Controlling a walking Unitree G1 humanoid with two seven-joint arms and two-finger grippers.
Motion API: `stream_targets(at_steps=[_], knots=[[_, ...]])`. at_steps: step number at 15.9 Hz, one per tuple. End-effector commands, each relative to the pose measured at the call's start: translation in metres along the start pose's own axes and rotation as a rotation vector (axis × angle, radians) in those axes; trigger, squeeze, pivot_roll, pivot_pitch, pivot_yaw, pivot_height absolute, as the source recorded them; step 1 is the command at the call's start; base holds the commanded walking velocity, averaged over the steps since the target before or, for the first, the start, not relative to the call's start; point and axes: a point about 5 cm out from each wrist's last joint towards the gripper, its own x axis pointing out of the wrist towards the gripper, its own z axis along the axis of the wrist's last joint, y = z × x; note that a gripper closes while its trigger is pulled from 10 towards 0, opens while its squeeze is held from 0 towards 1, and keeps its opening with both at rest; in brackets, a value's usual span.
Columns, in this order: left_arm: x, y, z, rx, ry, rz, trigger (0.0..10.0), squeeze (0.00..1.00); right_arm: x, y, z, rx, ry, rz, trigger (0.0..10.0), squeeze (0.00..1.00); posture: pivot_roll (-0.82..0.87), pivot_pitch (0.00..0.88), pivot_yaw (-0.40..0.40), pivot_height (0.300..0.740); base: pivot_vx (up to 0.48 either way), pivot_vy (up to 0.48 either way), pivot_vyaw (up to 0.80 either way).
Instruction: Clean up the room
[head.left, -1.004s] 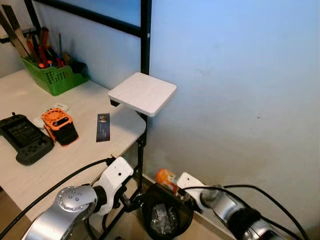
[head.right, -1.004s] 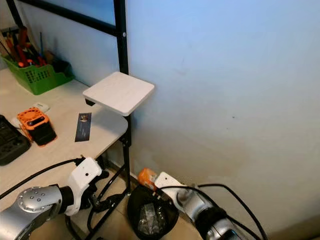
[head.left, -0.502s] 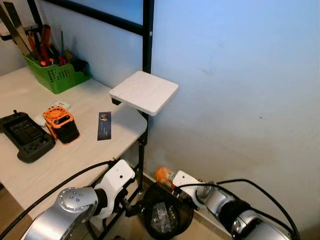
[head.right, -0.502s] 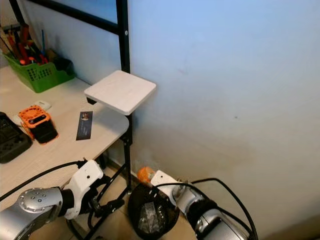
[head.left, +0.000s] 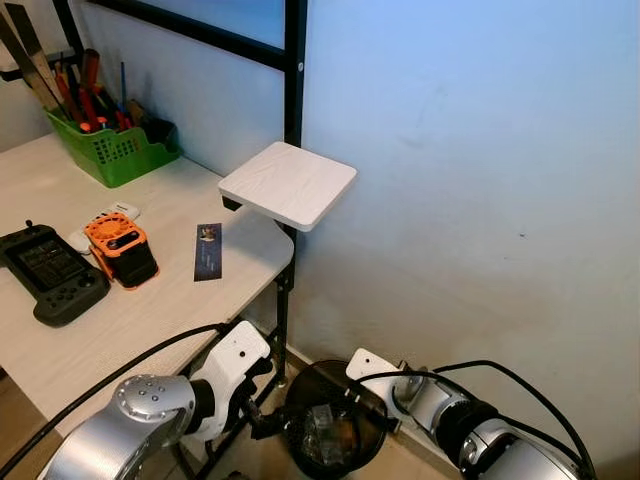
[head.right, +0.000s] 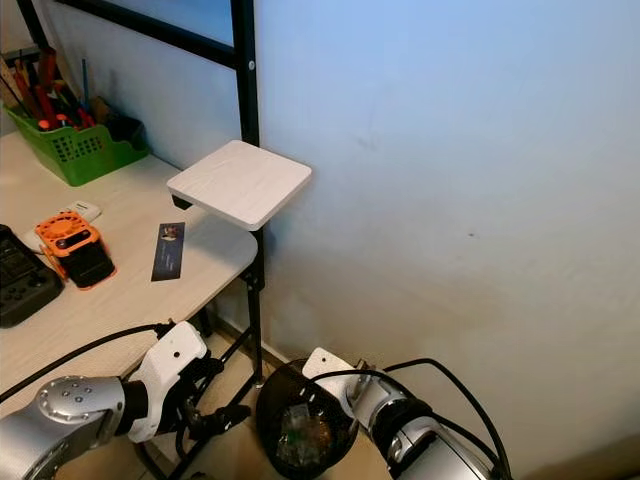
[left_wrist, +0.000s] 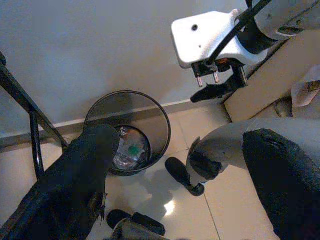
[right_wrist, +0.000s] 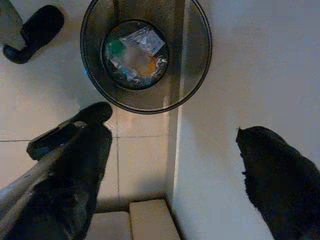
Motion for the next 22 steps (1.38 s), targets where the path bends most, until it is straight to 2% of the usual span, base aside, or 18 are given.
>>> stream_targets(at_steps=[1, 2, 3, 4, 6, 7, 8, 9, 10, 11, 12, 13, 15, 17, 19, 20, 21, 22], knots=[[-0.003, 0.0, 0.006, 0.019, -0.019, 0.002, 10.0, 0.0, -0.002, -0.006, 0.001, 0.035, -0.023, -0.003, 10.0, 1.0, -0.02, 0.0, -0.053, 0.74, 0.0, 0.0, 0.0], [-0.003, 0.002, 0.008, 0.024, -0.045, 0.037, 10.0, 0.0, -0.006, -0.014, 0.001, 0.108, -0.087, -0.023, 10.0, 1.0, -0.02, 0.0, -0.056, 0.74, 0.0, 0.0, 0.0], [-0.002, 0.004, 0.012, 0.016, -0.085, 0.09, 10.0, 0.0, -0.014, -0.027, 0.001, 0.191, -0.199, -0.058, 10.0, 1.0, -0.02, 0.0, -0.057, 0.74, 0.0, 0.0, 0.0], [-0.001, 0.006, 0.014, 0.015, -0.117, 0.128, 10.0, 0.0, -0.02, -0.031, 0.001, 0.25, -0.277, -0.078, 10.0, 1.0, -0.04, 0.0, -0.052, 0.74, 0.0, 0.0, 0.0], [0.009, 0.003, 0.015, 0.03, -0.17, 0.248, 10.0, 0.0, -0.056, -0.039, -0.007, 0.404, -0.526, -0.216, 10.0, 1.0, -0.08, 0.0, -0.039, 0.74, 0.0, 0.0, -0.38], [0.011, 0.003, 0.015, 0.042, -0.171, 0.274, 10.0, 0.0, -0.062, -0.039, -0.011, 0.44, -0.556, -0.252, 10.0, 1.0, -0.08, 0.0, -0.038, 0.74, 0.0, 0.0, -0.75], [0.014, 0.004, 0.016, 0.037, -0.2, 0.368, 10.0, 0.0, -0.074, -0.038, -0.022, 0.599, -0.601, -0.338, 10.0, 1.0, -0.08, 0.0, -0.033, 0.74, 0.0, 0.0, -0.75], [0.016, 0.005, 0.018, 0.011, -0.234, 0.415, 10.0, 0.0, -0.079, -0.038, -0.028, 0.682, -0.613, -0.381, 10.0, 1.0, -0.08, 0.0, -0.033, 0.74, 0.0, 0.0, -0.76], [0.016, 0.005, 0.021, -0.031, -0.282, 0.497, 10.0, 0.0, -0.091, -0.034, -0.04, 0.832, -0.645, -0.457, 10.0, 0.92, -0.07, 0.0, -0.034, 0.74, 0.0, 0.0, -0.78], [0.014, 0.006, 0.019, -0.06, -0.288, 0.541, 10.0, 0.0, -0.097, -0.03, -0.042, 0.874, -0.666, -0.474, 10.0, 0.0, -0.07, 0.0, -0.03, 0.74, 0.0, 0.0, -0.79], [0.012, 0.007, 0.017, -0.069, -0.286, 0.551, 10.0, 0.0, -0.098, -0.029, -0.041, 0.878, -0.67, -0.476, 10.0, 0.0, -0.07, 0.0, -0.026, 0.74, 0.0, 0.0, -0.79], [0.007, 0.013, 0.007, -0.098, -0.241, 0.601, 10.0, 0.0, -0.104, -0.023, -0.038, 0.874, -0.671, -0.516, 10.0, 0.0, -0.07, 0.0, -0.009, 0.74, 0.0, 0.0, -0.8], [-0.002, 0.016, 0.0, -0.106, -0.242, 0.647, 10.0, 0.0, -0.112, -0.02, -0.037, 0.874, -0.679, -0.549, 10.0, 0.0, -0.05, 0.0, -0.014, 0.74, 0.0, 0.0, -0.8], [-0.008, 0.013, -0.002, -0.099, -0.257, 0.672, 10.0, 0.0, -0.12, -0.018, -0.044, 0.879, -0.67, -0.557, 10.0, 0.0, -0.04, 0.0, -0.027, 0.74, 0.0, 0.0, -0.8], [-0.009, 0.008, 0.003, -0.146, -0.277, 0.689, 10.0, 0.0, -0.127, -0.021, -0.057, 0.905, -0.662, -0.536, 10.0, 0.0, -0.04, 0.0, -0.028, 0.74, 0.0, 0.0, -0.8], [-0.008, 0.007, 0.002, -0.136, -0.27, 0.688, 10.0, 0.0, -0.129, -0.02, -0.062, 0.904, -0.656, -0.529, 10.0, 0.0, -0.02, 0.0, -0.045, 0.74, 0.0, 0.0, -0.8], [-0.011, 0.005, 0.004, -0.121, -0.272, 0.678, 10.0, 0.0, -0.139, -0.02, -0.069, 0.891, -0.652, -0.538, 10.0, 0.0, -0.05, 0.0, -0.039, 0.74, 0.0, 0.0, -0.79], [-0.015, 0.009, 0.003, -0.13, -0.279, 0.686, 10.0, 0.0, -0.143, -0.02, -0.072, 0.875, -0.641, -0.556, 10.0, 0.0, -0.08, 0.0, -0.03, 0.74, 0.0, 0.0, -0.78]])
